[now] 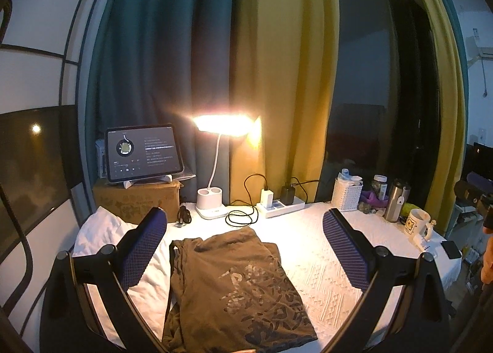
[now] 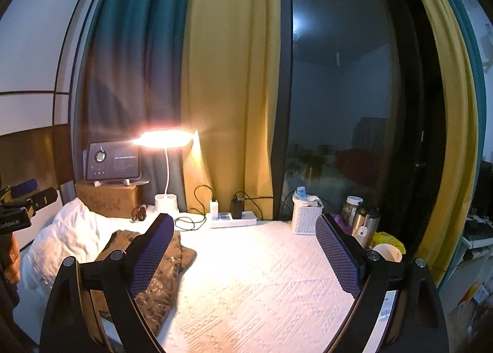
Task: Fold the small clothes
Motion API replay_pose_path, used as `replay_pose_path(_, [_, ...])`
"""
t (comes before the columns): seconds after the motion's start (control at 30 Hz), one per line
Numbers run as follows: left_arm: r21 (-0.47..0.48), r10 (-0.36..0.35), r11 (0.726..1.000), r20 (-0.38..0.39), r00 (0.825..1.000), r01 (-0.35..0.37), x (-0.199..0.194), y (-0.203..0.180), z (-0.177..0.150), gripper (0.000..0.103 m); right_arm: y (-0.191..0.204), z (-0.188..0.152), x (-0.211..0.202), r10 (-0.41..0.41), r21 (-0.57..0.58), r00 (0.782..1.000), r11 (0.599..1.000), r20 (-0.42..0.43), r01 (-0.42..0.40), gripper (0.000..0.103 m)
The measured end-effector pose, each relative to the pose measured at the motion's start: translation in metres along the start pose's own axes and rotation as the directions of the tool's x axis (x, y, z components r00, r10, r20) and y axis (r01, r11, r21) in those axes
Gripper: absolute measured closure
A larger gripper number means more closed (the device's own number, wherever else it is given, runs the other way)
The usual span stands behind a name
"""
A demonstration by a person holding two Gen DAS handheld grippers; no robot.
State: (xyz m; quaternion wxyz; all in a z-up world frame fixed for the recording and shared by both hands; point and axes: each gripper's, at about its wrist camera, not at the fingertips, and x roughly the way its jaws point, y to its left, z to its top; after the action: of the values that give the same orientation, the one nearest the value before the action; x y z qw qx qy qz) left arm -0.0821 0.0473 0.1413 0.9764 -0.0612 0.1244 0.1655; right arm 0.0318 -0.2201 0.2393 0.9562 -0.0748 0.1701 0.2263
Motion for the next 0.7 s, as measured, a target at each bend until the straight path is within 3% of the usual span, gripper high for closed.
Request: replay_pose_path(0.7, [-0.002, -0.005, 1.000, -0.018, 1.000, 0.005, 0.0050, 0.0006, -0.0043, 0.003, 0.0031, 0.0017, 0.0022, 0.015, -0.007, 1.000, 1.000, -0.010, -0.016, 0.009])
